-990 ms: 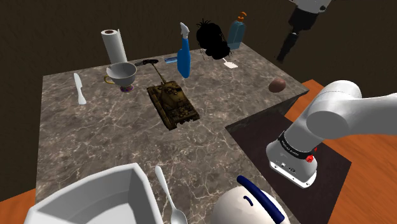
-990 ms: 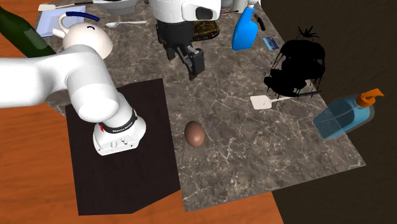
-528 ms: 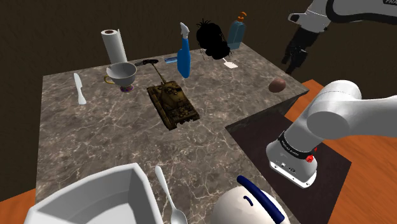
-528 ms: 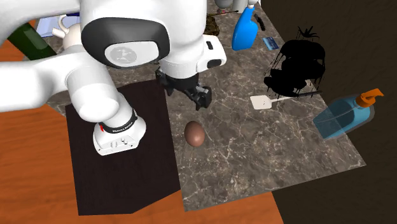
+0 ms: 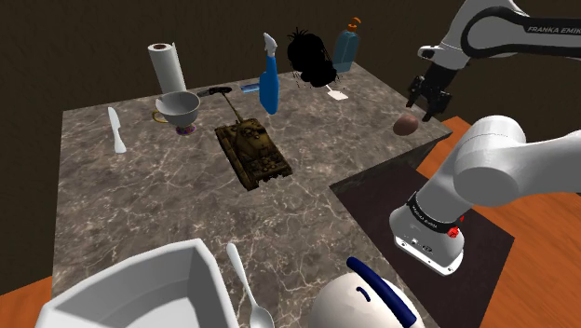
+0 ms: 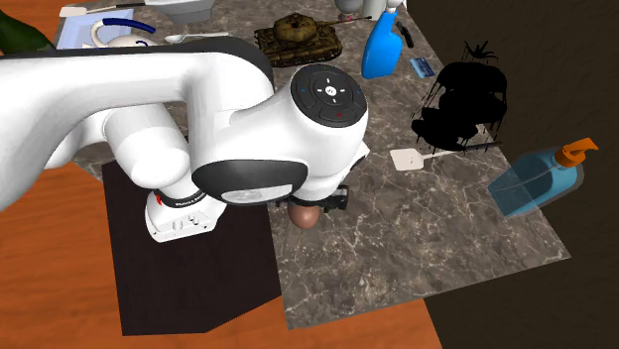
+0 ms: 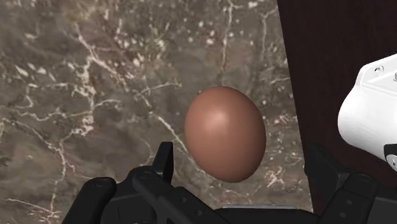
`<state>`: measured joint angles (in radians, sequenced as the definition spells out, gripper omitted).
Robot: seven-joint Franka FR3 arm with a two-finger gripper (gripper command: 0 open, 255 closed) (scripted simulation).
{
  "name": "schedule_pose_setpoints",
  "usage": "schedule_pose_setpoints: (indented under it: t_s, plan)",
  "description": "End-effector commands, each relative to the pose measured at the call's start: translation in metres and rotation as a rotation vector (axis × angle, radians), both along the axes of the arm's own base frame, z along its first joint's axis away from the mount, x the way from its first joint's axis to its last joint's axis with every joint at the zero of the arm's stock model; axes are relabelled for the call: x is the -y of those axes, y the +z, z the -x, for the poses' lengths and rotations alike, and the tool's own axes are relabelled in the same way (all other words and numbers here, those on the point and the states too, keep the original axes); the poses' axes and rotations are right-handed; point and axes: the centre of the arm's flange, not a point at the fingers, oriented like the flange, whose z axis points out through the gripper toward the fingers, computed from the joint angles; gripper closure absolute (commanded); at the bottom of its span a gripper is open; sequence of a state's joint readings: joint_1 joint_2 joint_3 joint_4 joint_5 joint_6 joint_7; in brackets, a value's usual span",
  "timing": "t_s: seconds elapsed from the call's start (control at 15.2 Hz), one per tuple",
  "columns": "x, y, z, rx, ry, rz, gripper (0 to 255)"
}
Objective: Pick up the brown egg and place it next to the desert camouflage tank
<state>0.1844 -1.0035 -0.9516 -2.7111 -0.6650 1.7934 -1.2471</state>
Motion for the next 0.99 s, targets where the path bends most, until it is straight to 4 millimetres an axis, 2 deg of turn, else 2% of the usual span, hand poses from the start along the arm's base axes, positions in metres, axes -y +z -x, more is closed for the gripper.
schedule_pose_setpoints:
  t_s: [0.0,0.46,0.92]
  plan:
    - [0.009,-0.016,-0.002,0.001,0.056,-0.006,0]
    - [0.004,-0.051,0.000,0.001,0.056,-0.006,0]
    - [0.004,-0.051,0.000,0.001,0.056,-0.006,0]
